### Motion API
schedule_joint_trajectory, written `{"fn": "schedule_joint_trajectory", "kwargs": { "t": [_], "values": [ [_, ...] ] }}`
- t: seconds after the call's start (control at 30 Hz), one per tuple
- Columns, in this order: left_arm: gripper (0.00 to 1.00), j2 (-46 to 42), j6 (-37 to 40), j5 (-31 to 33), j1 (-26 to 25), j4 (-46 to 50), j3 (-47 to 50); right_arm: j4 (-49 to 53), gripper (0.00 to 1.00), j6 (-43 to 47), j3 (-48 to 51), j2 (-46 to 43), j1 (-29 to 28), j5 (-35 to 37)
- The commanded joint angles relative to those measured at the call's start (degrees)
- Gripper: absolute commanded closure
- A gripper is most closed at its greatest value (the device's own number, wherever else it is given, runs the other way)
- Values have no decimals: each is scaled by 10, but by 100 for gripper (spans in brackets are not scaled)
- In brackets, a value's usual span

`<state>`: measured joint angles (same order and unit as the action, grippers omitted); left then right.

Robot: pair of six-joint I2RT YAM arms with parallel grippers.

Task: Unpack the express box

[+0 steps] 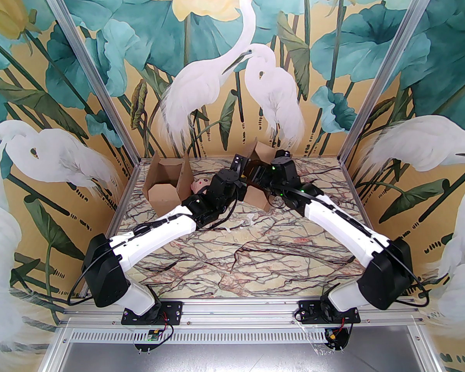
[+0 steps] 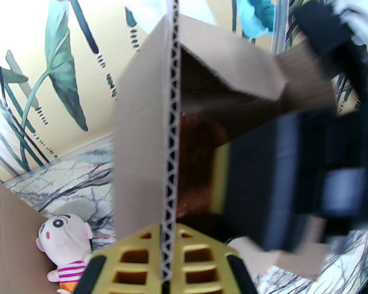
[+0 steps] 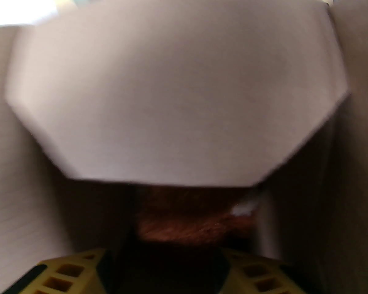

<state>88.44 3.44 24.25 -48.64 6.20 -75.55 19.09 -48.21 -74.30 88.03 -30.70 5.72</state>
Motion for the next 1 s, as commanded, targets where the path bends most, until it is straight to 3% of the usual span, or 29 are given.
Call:
{"fn": "schedule_joint_trajectory", "kwargs": {
  "t": [0.0, 0.2, 0.27, 0.4, 0.53, 0.67, 0.8, 0.97],
  "values": [
    [100, -32, 4, -18, -10, -78, 2, 18, 27, -6, -16, 16, 1, 46],
    [100, -35, -3, -68, -13, -90, 13, -49, 19, -27, 14, 25, -1, 96],
    [100, -31, -5, -79, -14, -87, 10, -63, 12, -33, 20, 31, -1, 114],
    [100, -28, -13, -96, -15, -85, 6, -67, 11, -41, 25, 51, -1, 151],
    [100, -23, -13, -110, -17, -88, 2, -68, 17, -50, 26, 75, -1, 173],
    [100, -15, -22, -119, -17, -87, 1, -138, 34, -39, 53, 87, -1, 177],
    [100, -15, -20, -108, -17, -85, 1, -217, 61, 2, 78, 85, -2, 156],
    [100, -11, -15, -72, -18, -49, -18, -256, 87, 58, 91, 64, -5, 99]
  ]
}}
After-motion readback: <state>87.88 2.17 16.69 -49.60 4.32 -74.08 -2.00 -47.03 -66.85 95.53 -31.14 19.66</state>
